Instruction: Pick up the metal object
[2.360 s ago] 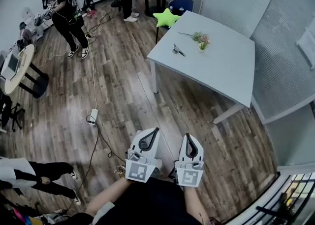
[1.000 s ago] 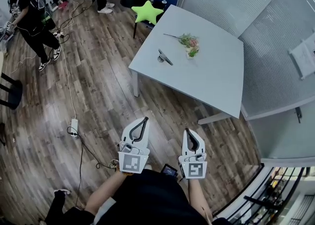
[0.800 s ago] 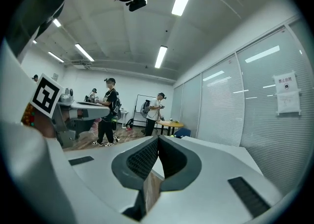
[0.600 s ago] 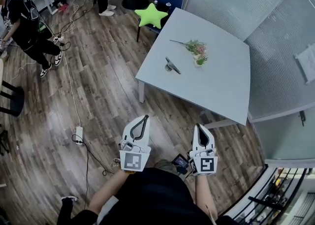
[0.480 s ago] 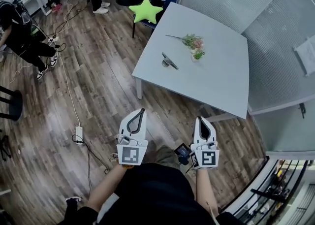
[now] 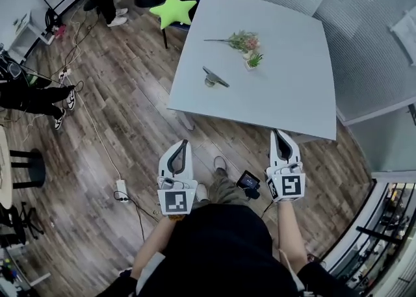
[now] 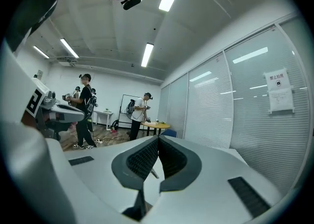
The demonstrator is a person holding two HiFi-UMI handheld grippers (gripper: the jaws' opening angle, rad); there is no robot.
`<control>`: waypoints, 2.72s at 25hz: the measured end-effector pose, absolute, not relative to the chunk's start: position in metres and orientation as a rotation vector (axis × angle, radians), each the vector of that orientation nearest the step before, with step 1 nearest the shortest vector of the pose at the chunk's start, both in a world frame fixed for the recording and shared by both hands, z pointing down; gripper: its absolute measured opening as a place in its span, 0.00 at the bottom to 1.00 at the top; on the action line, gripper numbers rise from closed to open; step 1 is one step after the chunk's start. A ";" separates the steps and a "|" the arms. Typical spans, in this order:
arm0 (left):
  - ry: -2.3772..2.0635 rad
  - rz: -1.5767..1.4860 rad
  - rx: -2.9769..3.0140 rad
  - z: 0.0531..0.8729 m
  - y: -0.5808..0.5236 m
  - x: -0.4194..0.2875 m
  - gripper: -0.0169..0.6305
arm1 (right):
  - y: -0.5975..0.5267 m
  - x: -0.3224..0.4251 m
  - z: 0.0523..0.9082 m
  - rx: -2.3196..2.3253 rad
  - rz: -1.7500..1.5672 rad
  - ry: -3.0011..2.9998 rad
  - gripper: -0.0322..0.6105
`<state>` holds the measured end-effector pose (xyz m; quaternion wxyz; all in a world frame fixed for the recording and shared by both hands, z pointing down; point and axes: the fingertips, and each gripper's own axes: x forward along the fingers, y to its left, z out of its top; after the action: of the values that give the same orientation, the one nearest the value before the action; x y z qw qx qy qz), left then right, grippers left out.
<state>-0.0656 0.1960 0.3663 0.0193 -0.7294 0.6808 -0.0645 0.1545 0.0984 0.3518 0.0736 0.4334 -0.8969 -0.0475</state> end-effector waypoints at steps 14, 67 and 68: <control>2.082 -0.356 -2.226 0.356 0.093 -0.043 0.03 | -0.027 0.158 0.364 1.106 -0.186 -2.747 0.05; 1.620 -0.703 -2.733 0.491 -0.161 -0.108 0.17 | -0.184 0.023 0.480 0.803 0.009 -2.485 0.05; 1.620 -0.711 -2.739 0.493 -0.166 -0.107 0.19 | -0.186 0.024 0.488 0.774 0.012 -2.480 0.05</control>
<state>-0.1067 -0.1658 0.4932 -0.0596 -0.8386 0.4958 -0.2176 0.0238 -0.1856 0.4875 0.2686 0.2869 -0.9195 0.0046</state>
